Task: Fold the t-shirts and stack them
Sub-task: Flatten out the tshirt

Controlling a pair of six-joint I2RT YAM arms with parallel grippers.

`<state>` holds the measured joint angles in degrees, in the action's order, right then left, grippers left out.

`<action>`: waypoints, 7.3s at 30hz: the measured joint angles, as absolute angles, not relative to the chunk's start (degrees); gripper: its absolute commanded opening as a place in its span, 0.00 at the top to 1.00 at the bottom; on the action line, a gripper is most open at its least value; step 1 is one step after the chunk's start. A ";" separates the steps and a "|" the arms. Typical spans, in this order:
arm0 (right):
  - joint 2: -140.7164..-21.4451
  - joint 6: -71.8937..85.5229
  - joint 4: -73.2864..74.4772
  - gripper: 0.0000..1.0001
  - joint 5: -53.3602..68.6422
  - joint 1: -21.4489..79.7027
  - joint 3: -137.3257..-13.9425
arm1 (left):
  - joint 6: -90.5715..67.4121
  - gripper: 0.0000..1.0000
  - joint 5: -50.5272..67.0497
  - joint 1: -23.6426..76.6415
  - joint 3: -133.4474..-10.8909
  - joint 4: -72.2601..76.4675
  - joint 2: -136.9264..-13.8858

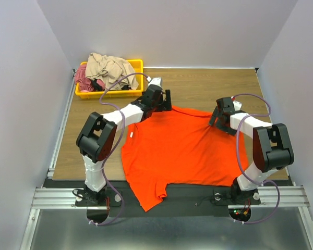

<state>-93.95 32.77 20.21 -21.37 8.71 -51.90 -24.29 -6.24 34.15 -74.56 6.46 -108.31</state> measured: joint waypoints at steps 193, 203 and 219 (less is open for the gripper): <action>-116.49 20.71 22.48 0.01 -9.80 4.10 -83.61 | -17.10 0.01 -1.78 25.41 -65.60 14.09 -110.43; -121.80 19.22 22.46 0.01 -11.09 4.14 -89.97 | -17.10 0.01 -2.07 25.41 -65.58 14.20 -110.43; -130.54 20.08 21.85 0.00 -22.41 4.14 -101.97 | -17.08 0.01 -4.36 25.41 -65.58 14.13 -110.63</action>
<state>-130.54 20.08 21.85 -22.41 4.14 -101.97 -17.08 -4.36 25.41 -65.58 14.13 -110.63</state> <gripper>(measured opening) 0.995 0.986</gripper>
